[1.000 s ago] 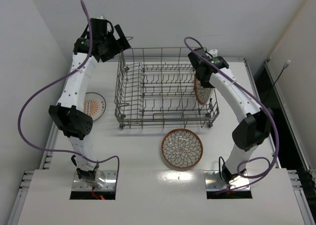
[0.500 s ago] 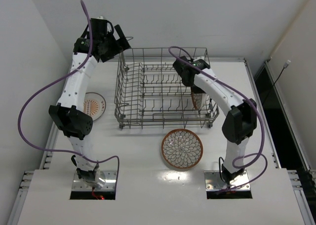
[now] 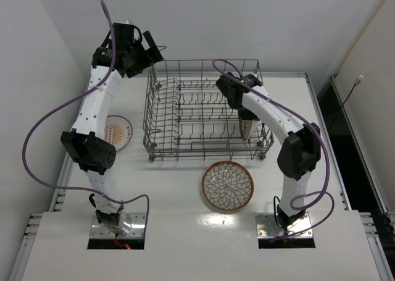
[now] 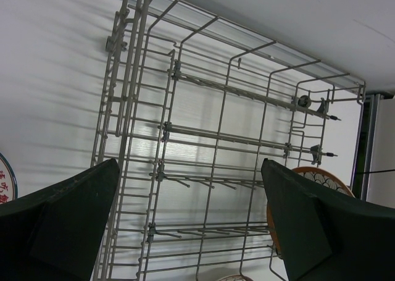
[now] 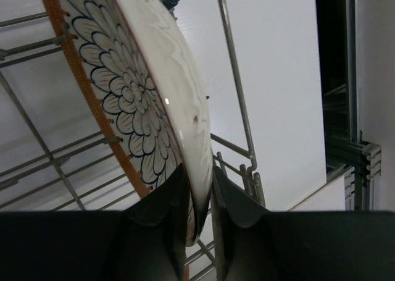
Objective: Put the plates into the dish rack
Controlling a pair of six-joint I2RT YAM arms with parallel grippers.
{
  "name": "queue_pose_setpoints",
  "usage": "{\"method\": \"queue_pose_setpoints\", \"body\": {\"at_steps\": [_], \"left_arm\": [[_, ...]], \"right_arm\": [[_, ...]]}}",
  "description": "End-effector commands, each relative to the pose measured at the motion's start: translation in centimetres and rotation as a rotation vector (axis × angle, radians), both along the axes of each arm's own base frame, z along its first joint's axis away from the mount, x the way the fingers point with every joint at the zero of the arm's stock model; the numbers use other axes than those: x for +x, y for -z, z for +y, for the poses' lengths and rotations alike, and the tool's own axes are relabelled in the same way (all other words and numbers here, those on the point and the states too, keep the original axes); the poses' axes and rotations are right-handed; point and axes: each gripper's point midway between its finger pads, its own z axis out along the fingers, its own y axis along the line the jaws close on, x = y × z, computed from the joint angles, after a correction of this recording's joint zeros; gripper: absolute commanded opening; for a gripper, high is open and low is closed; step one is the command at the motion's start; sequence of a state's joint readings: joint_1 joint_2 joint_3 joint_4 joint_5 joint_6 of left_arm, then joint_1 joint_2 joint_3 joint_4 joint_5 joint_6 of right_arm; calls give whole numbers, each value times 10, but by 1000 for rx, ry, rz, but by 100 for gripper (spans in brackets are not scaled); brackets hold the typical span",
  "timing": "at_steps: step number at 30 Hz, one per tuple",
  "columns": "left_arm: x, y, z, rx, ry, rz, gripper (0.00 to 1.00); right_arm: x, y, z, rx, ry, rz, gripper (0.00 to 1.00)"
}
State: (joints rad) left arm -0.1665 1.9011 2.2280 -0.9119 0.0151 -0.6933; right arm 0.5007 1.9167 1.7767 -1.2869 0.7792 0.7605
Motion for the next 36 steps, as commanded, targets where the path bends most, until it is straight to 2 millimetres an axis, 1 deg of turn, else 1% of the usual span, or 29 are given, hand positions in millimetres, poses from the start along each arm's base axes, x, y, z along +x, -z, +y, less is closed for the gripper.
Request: {"method": "queue_pose_setpoints", "body": {"at_steps": [1,4,7,8,9,10,11,12,13,14,15,16,17,18,19,20,21,22,24,25,26,27,28,29,30,31,33,35,36], "left_arm": [[4,-17,3,-18,-7,-44,100],[4,-17,3,-18,-7,-44,100],[4,-17,3,-18,-7,-44,100],[4,-17,3,-18,-7,-44,100],[4,-17,3,-18,-7,-44,100],[4,-17,5,-13,-15,-45,100],[4,-17,5,-13,-15,-45,100],[6,-12,5,-11,-15,-36,100],[5,-11,5,-10,-15,-27,100],[5,-11,5,-10,-15,-27,100],[5,-11,5,-10,-15,-27,100],[5,-11,5,-10,-15,-27,100],[5,-10,6,-5,-22,-28,100],[7,-6,6,-3,-22,-19,100],[7,-6,6,-3,-22,-19,100],[7,-6,6,-3,-22,-19,100],[7,-6,6,-3,-22,-19,100],[8,-6,8,2,-30,-19,100],[8,-5,10,18,-36,-22,100],[9,-5,13,33,-42,-24,100],[6,-12,14,31,-43,-38,100],[3,-9,14,32,-43,-29,100],[3,-4,14,34,-42,-17,100],[1,-8,15,41,-37,-32,100],[2,-5,15,41,-37,-29,100],[-4,-7,16,41,-37,-29,100],[-8,-3,17,58,-27,-25,100],[-16,-9,18,62,-22,-43,100],[-17,-13,16,51,-8,-58,100]], "right_arm": [[5,-14,24,142,-16,-53,18],[10,-46,28,181,-39,-111,28],[13,-85,21,211,-46,-165,35],[10,-105,20,227,-48,-198,41],[10,-115,18,226,-54,-224,41],[5,-132,12,248,-63,-258,48],[2,-144,12,270,-76,-290,52],[-4,-145,10,283,-81,-296,56],[-10,-147,11,330,-99,-293,64],[-20,-132,13,338,-133,-242,66],[-29,-149,12,403,-163,-316,69],[-39,-144,24,480,-224,-297,73],[-51,-115,21,487,-235,-232,75],[-64,-128,22,544,-267,-304,75],[-75,-119,29,611,-299,-284,75],[-89,-93,29,625,-304,-228,75],[-95,-91,32,659,-327,-242,75],[-116,-84,38,727,-370,-231,75],[-130,-77,40,784,-390,-237,75],[-143,-55,40,804,-370,-183,75],[-155,-53,38,830,-369,-198,74],[-169,-31,37,849,-331,-139,74],[-177,-24,37,867,-327,-127,74],[-184,-20,37,884,-326,-123,73],[-192,-22,36,906,-334,-150,72],[-198,-11,34,913,-309,-138,72],[-208,-2,34,941,-287,-122,69],[-222,19,31,946,-239,-66,66],[-227,29,29,945,-218,-48,62]]}}
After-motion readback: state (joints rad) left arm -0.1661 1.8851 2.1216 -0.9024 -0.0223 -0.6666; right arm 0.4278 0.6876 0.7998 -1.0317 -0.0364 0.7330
